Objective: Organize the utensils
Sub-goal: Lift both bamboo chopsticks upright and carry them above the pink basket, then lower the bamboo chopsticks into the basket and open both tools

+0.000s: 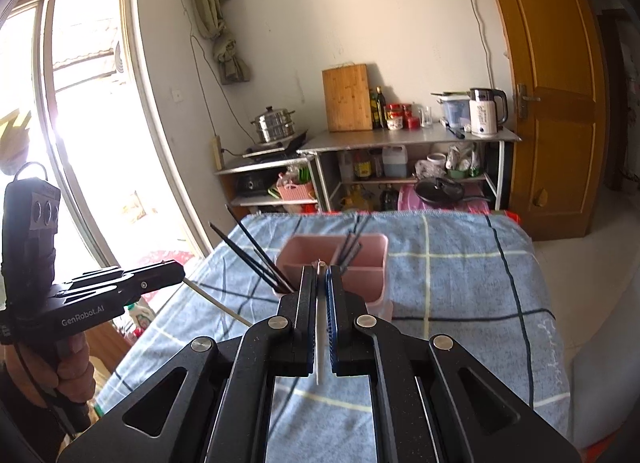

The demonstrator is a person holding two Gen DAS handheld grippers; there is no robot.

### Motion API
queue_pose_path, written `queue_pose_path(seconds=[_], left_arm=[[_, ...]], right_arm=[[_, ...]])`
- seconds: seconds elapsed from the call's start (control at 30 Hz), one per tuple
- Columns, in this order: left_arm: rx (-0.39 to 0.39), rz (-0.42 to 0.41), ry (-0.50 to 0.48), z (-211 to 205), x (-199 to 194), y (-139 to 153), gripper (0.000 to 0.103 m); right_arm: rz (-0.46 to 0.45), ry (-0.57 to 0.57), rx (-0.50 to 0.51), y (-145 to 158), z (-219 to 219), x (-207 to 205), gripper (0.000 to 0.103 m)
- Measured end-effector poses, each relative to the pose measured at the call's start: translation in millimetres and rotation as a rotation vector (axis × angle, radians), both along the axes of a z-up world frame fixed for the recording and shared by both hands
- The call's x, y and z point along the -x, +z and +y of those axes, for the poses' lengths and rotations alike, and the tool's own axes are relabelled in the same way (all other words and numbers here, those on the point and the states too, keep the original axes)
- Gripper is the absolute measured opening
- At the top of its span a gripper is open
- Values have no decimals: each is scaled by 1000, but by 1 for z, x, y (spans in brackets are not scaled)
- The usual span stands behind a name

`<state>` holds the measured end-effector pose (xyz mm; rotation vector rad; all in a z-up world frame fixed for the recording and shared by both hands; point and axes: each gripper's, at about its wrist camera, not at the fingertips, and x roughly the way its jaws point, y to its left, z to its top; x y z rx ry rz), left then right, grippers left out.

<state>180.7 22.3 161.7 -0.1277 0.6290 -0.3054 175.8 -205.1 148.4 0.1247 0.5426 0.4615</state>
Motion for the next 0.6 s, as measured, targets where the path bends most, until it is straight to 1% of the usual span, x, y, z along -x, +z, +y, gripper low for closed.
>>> queue_pose_path(seconds=[0.13,0.3,0.43,0.6], left_arm=[[10,-35,17,7,-9,22,4],[2,-60,28,10,-25,40,4],[-5,-65,35,12,-40,45,4],[1,-52,40,13,-54,36,4]], right_arm=[[-38,13,-14,17,11,-8,5],[-66,15,-41,32,21,-23,5],[-85,9,-55,39,26,-36,5],[-93,-9,-41,39,31,-51,5]])
